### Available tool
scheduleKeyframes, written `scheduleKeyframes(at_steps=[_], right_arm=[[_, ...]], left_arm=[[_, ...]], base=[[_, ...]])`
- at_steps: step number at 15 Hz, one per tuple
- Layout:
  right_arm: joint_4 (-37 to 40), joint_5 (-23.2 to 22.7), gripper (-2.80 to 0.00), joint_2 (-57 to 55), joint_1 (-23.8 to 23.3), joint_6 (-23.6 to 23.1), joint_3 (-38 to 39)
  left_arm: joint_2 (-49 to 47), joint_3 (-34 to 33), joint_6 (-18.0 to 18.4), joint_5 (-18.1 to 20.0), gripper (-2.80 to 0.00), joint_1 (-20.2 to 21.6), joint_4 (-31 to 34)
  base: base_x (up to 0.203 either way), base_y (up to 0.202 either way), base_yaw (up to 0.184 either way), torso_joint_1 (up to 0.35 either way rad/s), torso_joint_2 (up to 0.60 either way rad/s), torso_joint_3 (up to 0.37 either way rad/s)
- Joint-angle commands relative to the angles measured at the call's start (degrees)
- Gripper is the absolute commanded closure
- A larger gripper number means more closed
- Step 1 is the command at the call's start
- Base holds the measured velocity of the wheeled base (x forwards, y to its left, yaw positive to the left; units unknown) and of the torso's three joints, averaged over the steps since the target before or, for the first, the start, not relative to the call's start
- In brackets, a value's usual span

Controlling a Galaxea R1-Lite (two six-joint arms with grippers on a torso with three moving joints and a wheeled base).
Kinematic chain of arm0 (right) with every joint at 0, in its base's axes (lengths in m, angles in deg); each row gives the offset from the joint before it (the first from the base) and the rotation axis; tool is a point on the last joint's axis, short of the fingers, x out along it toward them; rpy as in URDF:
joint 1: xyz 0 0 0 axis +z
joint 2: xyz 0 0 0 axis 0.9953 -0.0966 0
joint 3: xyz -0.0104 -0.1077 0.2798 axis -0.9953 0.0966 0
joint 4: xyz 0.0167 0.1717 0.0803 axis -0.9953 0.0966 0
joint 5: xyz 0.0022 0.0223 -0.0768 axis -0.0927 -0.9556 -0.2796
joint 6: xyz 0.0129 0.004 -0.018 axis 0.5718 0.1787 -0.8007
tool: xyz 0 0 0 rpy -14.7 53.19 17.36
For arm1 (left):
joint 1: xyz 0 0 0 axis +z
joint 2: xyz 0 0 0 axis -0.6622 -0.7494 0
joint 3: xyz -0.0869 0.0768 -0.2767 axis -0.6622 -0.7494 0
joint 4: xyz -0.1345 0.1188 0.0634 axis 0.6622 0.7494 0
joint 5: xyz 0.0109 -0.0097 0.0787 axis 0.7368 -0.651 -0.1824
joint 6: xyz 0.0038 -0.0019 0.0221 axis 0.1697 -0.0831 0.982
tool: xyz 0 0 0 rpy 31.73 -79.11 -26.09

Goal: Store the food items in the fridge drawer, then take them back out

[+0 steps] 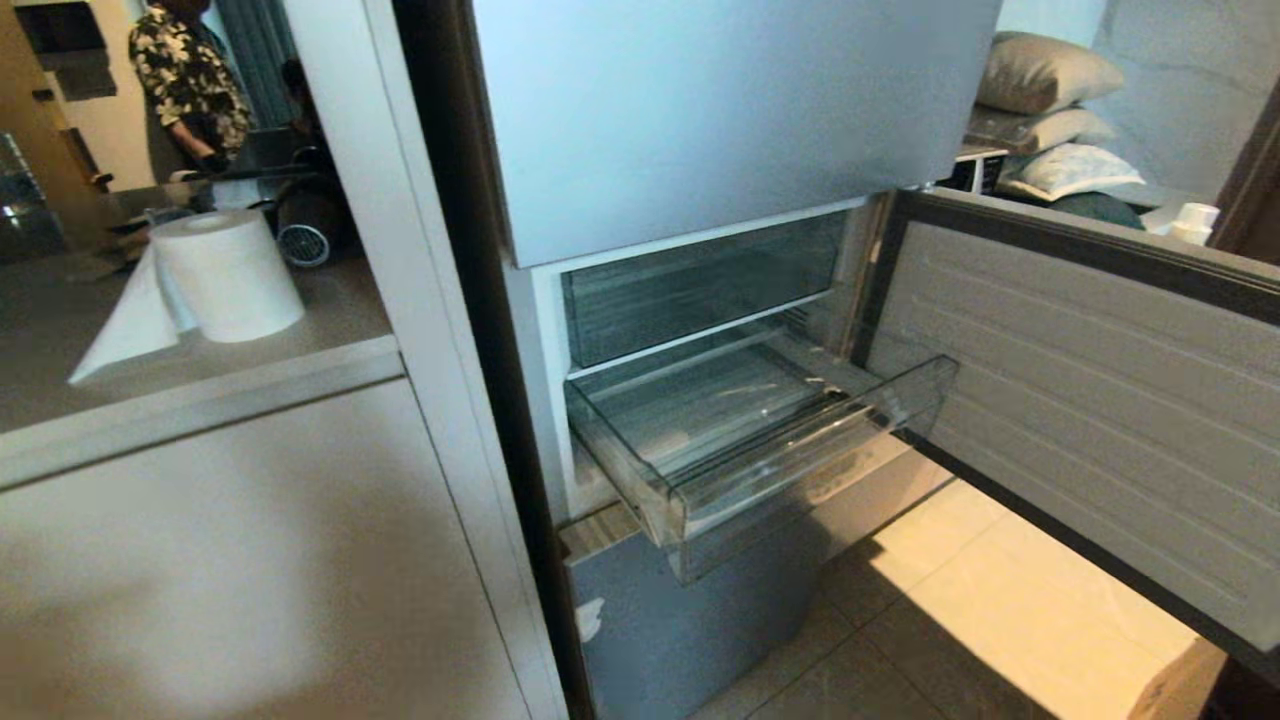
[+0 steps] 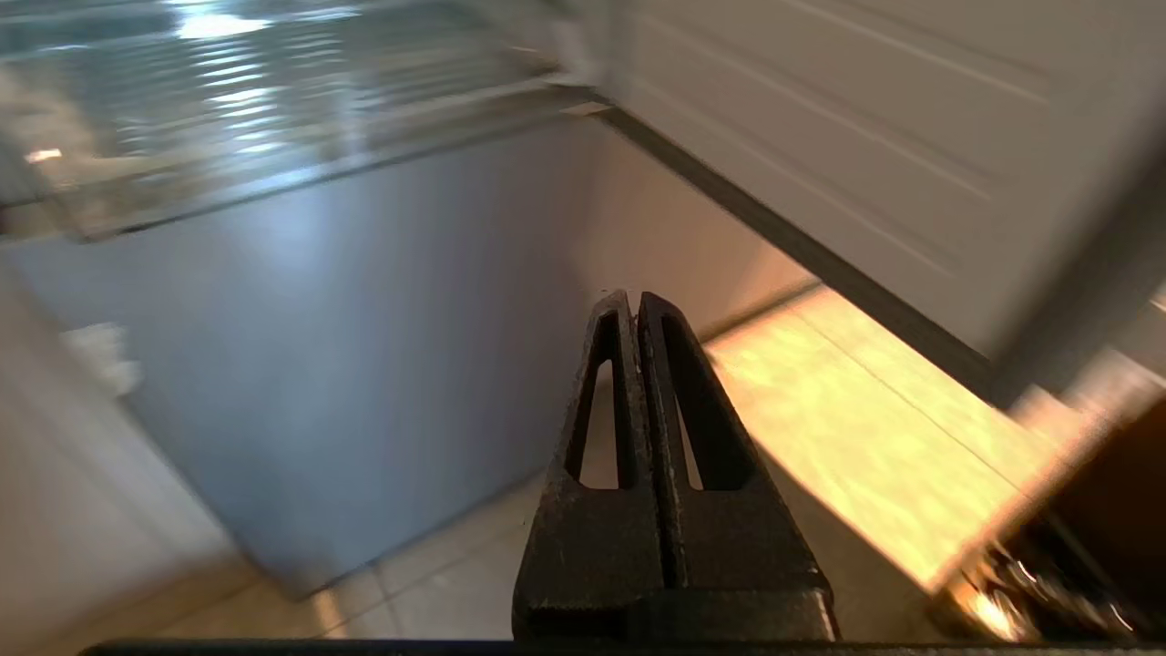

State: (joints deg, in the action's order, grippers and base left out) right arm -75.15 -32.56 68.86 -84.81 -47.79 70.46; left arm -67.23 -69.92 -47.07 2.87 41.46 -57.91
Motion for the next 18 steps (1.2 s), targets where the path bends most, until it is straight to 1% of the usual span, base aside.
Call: scheduleKeyframes(at_steps=[1,2,4,6,7,9,10,11,12,13,16,17,18], right_arm=[[-0.04,-0.21,0.00,-0.12,-0.02,0.01,0.00],[-0.02,-0.24,0.00,-0.90,-0.07,-1.22,0.00],[-0.14,0.20,0.00,-4.96,-0.12,-0.69,-1.33],[-0.17,2.33,0.00,-12.09,-0.88,3.27,-5.04],[-0.19,3.14,0.00,-16.91,-2.44,6.21,-7.83],[-0.26,3.98,0.00,-27.27,-7.59,11.45,-13.90],[-0.38,4.19,0.00,-32.48,-12.16,13.48,-17.05],[-0.93,3.98,0.00,-35.94,-18.25,14.55,-19.33],[-2.34,2.95,0.00,-38.92,-25.78,15.21,-21.12],[-4.50,1.02,0.00,-41.94,-33.66,15.59,-22.71],[-10.62,-6.85,0.00,-51.16,-58.16,15.74,-27.72],[-12.71,-9.15,0.00,-54.64,-63.63,15.77,-29.21],[-15.85,-11.05,-2.80,-58.81,-67.47,15.76,-30.41]], left_arm=[[-0.02,-0.09,-0.02,0.00,0.00,0.00,-0.04],[-0.02,-0.09,-0.04,0.00,0.00,0.00,-0.04],[-0.02,-0.09,0.04,0.00,0.00,0.00,-0.04],[-0.02,-0.09,-0.04,0.00,0.00,0.00,-0.04],[-0.02,-0.09,-0.04,0.00,0.00,0.00,-0.04],[-0.02,-0.09,-0.04,0.00,0.00,0.00,-0.04],[-0.02,-0.09,-0.04,0.00,0.00,0.00,-0.04],[-0.02,-0.09,-0.04,0.00,0.00,0.00,-0.04],[-0.02,-0.09,-0.04,0.00,0.00,0.00,-0.04],[-0.02,-0.09,-0.04,0.00,0.00,-0.09,-0.04],[-0.02,-0.09,-0.04,0.00,0.00,0.00,-0.04],[-0.02,-0.09,-0.04,0.00,0.00,-0.05,-0.04],[-0.02,-0.09,-0.04,0.00,0.00,0.00,-0.04]], base=[[0.002,0.009,-0.090,0.002,0.00,0.002],[0.000,0.000,0.000,0.000,0.00,0.000],[0.000,0.000,0.000,0.000,0.00,0.000],[0.000,0.000,0.000,0.000,0.00,0.000],[0.000,0.000,0.000,0.000,0.00,0.000],[0.000,0.000,0.000,0.000,0.00,0.000],[0.000,0.000,0.000,0.000,0.00,0.000],[0.000,0.000,0.000,0.000,0.00,0.000],[0.000,0.000,0.000,0.000,0.00,0.000],[0.000,0.000,0.000,0.000,0.00,0.000],[0.000,0.000,0.000,0.000,0.00,0.000],[0.000,0.000,0.000,0.000,0.00,0.000],[0.000,0.000,0.000,0.000,0.00,0.000]])
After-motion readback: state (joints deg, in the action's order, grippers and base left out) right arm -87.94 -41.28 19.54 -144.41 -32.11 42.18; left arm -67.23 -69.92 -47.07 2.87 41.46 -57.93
